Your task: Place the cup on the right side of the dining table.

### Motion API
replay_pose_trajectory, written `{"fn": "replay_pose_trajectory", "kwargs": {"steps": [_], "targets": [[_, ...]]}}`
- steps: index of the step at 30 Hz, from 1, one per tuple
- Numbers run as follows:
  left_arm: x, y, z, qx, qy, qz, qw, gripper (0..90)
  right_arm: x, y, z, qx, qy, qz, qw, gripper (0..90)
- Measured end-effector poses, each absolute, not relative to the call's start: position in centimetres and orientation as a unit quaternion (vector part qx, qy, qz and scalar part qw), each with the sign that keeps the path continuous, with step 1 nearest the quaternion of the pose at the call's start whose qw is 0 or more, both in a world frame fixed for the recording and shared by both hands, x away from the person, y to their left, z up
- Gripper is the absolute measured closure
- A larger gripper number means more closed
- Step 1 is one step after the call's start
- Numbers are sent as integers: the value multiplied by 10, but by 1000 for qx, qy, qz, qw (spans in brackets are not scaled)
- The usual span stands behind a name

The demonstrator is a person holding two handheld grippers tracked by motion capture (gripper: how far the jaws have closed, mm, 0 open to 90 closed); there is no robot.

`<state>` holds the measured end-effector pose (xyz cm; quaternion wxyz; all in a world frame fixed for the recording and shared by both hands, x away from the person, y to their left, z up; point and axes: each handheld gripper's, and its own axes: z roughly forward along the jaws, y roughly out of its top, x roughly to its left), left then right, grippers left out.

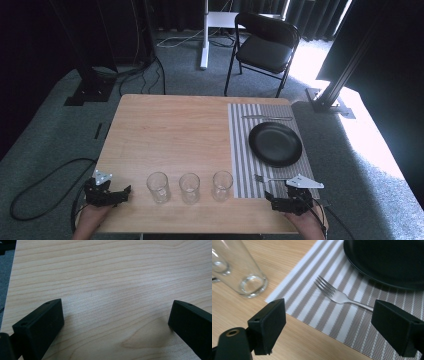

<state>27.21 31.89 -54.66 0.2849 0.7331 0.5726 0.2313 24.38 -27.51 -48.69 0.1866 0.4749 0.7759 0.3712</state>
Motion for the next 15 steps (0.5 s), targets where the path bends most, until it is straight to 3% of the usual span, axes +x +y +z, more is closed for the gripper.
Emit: {"fn": "replay_pose_trajectory", "kwargs": {"steps": [15], "targets": [[272, 319, -547, 733, 573, 231, 285, 4, 242, -256, -468, 430, 789, 406, 165, 134]]}}
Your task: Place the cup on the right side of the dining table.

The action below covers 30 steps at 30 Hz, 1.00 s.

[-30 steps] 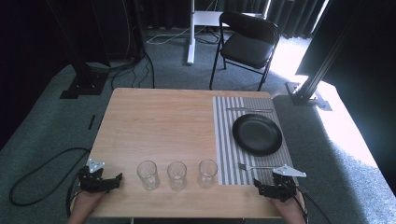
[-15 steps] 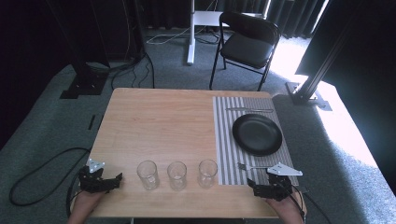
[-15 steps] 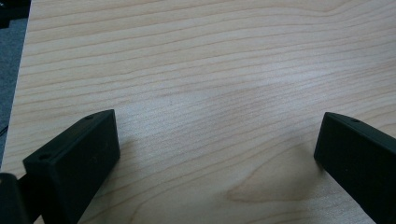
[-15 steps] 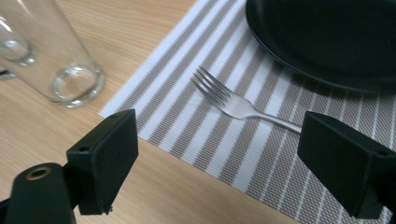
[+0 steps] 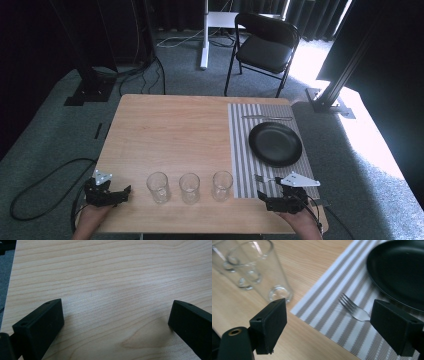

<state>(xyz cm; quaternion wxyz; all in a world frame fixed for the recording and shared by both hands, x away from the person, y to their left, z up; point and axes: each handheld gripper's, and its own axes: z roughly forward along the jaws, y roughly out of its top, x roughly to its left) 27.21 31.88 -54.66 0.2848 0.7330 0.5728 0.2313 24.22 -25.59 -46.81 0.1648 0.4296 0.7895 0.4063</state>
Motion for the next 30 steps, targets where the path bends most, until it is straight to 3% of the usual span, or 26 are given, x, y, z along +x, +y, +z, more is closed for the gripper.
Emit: {"fn": "replay_pose_trajectory", "kwargs": {"steps": [30], "targets": [[272, 319, -547, 733, 573, 231, 285, 4, 254, -192, -437, 308, 830, 447, 128, 133]]}}
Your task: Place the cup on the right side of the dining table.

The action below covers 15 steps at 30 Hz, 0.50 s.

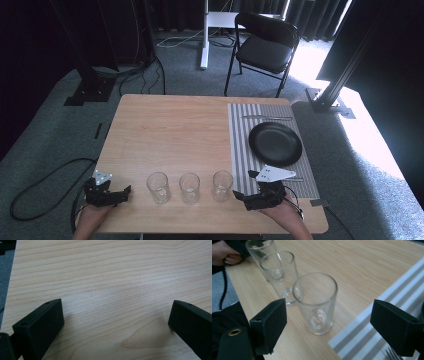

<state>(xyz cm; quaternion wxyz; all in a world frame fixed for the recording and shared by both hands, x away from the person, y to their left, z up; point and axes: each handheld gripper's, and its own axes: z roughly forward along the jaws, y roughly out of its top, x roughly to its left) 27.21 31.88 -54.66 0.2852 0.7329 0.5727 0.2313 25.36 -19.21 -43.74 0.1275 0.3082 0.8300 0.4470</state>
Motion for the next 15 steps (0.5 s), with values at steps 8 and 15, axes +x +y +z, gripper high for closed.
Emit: {"fn": "replay_pose_trajectory", "kwargs": {"steps": [8, 15], "targets": [[272, 319, -547, 733, 573, 231, 285, 5, 257, -178, -433, 291, 834, 454, 118, 133], [272, 319, -547, 734, 572, 231, 284, 5, 261, -163, -430, 272, 841, 455, 107, 133]]}}
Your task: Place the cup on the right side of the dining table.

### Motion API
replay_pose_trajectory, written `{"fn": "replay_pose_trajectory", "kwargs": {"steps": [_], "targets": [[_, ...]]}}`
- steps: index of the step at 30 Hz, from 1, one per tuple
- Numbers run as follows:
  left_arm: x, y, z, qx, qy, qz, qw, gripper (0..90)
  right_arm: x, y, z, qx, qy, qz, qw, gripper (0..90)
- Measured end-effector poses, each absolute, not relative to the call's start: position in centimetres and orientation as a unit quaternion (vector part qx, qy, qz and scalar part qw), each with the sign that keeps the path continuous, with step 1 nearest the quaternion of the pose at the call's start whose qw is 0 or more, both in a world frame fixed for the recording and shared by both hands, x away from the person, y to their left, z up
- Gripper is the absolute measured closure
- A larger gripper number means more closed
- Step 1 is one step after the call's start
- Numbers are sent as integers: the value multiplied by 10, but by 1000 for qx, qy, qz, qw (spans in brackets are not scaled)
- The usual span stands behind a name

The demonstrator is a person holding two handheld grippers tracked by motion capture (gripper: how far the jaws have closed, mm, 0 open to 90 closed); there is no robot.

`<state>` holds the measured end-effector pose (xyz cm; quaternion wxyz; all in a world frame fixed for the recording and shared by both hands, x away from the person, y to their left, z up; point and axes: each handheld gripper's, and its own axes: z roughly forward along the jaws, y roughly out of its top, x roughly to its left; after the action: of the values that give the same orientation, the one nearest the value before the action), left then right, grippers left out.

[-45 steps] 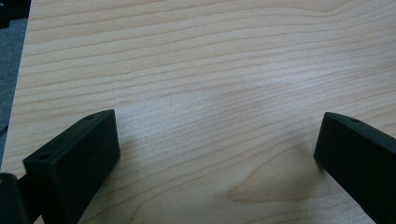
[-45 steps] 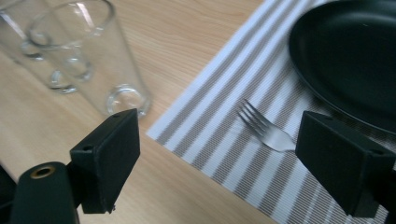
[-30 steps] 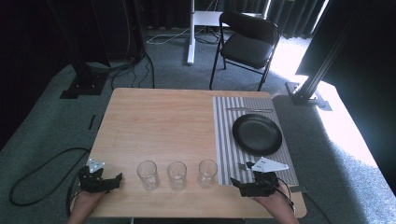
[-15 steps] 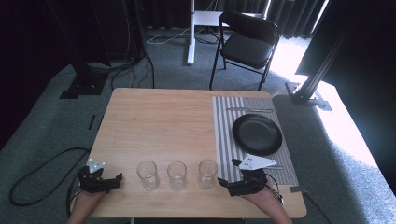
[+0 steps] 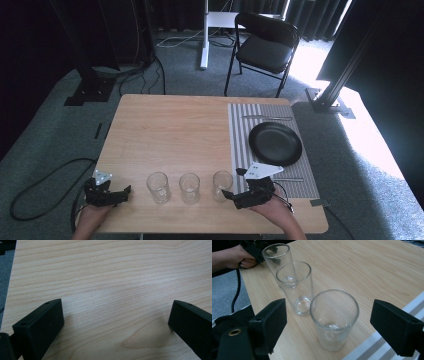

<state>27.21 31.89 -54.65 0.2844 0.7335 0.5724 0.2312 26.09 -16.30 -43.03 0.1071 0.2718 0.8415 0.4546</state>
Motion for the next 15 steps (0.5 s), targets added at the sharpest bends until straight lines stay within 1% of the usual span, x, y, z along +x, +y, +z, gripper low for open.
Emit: {"fn": "replay_pose_trajectory", "kwargs": {"steps": [15], "targets": [[272, 319, -547, 733, 572, 232, 285, 4, 269, -126, -426, 232, 859, 448, 89, 134]]}}
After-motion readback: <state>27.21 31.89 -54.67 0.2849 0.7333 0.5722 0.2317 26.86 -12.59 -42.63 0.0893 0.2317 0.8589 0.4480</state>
